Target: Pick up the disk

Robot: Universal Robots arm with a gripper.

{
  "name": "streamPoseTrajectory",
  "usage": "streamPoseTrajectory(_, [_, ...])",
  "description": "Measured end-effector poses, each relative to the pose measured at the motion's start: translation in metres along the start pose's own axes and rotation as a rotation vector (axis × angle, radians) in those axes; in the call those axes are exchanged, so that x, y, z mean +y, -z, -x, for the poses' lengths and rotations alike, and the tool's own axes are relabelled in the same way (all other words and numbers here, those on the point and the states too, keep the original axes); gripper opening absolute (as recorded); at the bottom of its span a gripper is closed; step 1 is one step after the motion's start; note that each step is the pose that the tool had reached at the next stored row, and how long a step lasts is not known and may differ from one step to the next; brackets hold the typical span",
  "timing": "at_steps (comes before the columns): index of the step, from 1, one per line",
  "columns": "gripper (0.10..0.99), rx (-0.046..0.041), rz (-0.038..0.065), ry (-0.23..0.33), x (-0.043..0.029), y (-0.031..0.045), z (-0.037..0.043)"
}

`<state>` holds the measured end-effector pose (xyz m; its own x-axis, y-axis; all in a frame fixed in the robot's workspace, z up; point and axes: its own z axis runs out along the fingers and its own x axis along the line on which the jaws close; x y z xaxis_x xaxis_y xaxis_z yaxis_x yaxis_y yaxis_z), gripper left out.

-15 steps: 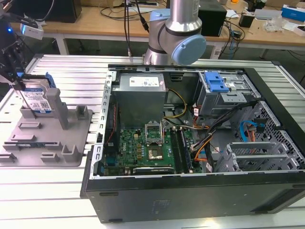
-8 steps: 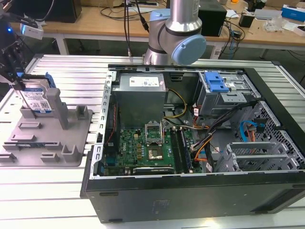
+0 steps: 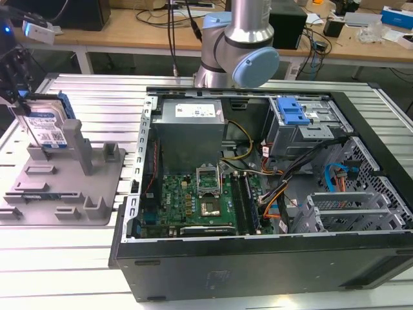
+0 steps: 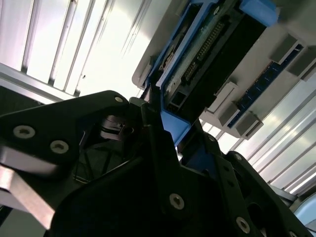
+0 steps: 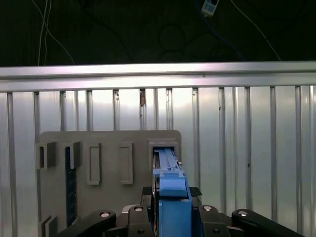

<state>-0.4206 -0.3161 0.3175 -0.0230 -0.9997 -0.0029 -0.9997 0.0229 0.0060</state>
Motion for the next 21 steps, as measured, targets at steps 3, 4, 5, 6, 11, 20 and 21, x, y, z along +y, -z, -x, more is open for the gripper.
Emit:
streamPoseTrajectory(3, [0.369,0.001,0.0,0.0,0.0,0.0151,0.0])
streamPoseTrajectory(4, [0.369,0.0016,0.0,0.0,0.0001,0.0212,0.0])
streamPoseTrajectory(5, [0.369,0.002,0.0,0.0,0.0001,0.0259,0.0])
streamPoseTrajectory(6, [0.369,0.0025,0.0,0.0,0.0002,0.0314,0.0001])
streamPoseTrajectory(11, [0.369,0.0038,0.0,0.0,0.0003,0.0554,0.0001])
streamPoseTrajectory(20, [0.369,0.0042,0.0,0.0,0.0006,0.1057,0.0003])
streamPoseTrajectory(21, [0.369,0.0041,0.0,0.001,0.0007,0.1122,0.0003])
